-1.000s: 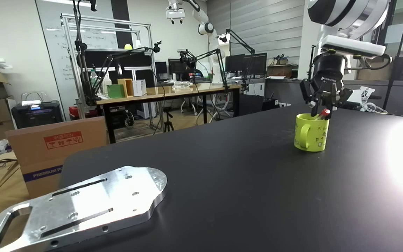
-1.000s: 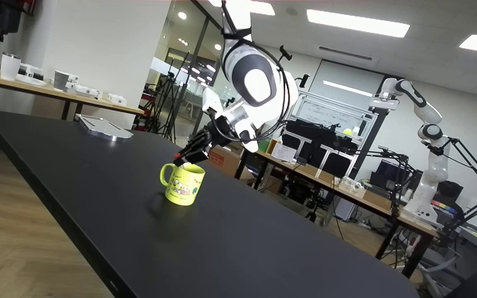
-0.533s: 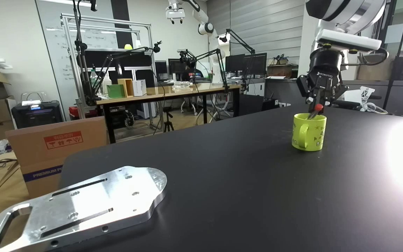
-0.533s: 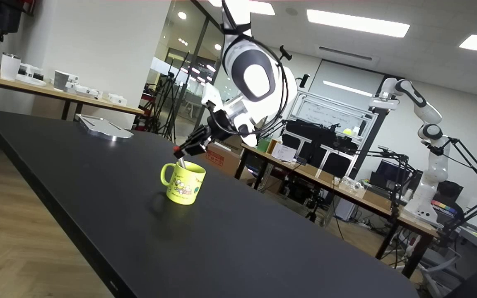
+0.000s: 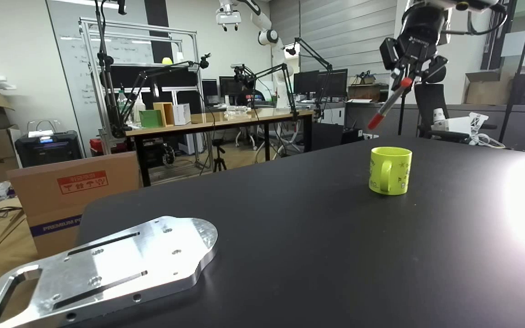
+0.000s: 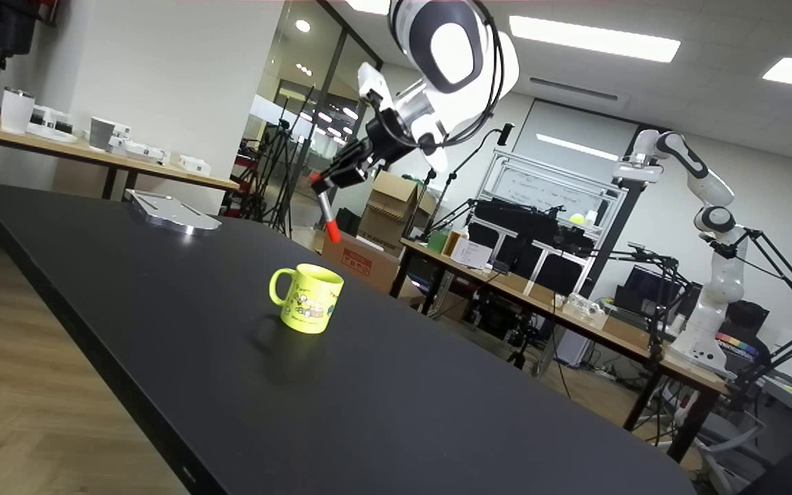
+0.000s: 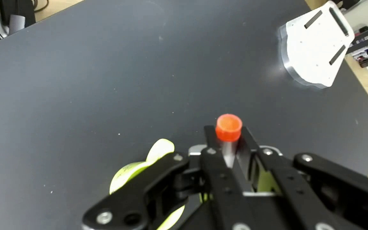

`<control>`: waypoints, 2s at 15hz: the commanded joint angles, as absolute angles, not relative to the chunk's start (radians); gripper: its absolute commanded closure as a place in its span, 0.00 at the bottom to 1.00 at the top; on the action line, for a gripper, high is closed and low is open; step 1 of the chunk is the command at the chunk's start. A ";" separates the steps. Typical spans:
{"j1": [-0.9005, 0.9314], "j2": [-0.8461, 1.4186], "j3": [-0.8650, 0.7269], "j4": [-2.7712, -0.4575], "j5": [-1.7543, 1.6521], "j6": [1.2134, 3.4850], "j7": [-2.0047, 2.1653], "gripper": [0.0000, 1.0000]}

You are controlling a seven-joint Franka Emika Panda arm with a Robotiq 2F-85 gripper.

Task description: Remove the red marker from the yellow mug and put it on the table

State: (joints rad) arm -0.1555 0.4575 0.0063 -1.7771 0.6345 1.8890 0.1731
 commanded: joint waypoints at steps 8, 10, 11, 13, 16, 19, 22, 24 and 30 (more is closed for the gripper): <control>-0.182 0.250 -0.176 -1.926 0.417 2.124 0.254 0.95; -0.205 0.266 -0.220 -1.942 0.360 2.185 0.278 0.95; -0.214 0.274 -0.239 -1.952 0.332 2.221 0.293 0.95; -0.234 0.309 -0.277 -1.963 0.280 2.297 0.324 0.95; -0.262 0.394 -0.330 -1.957 0.221 2.385 0.393 0.95; -0.287 0.490 -0.375 -1.914 0.205 2.418 0.473 0.95; -0.308 0.564 -0.395 -1.872 0.228 2.434 0.528 0.95; -0.320 0.595 -0.397 -1.846 0.240 2.433 0.554 0.95; -0.321 0.643 -0.411 -1.791 0.232 2.412 0.624 0.95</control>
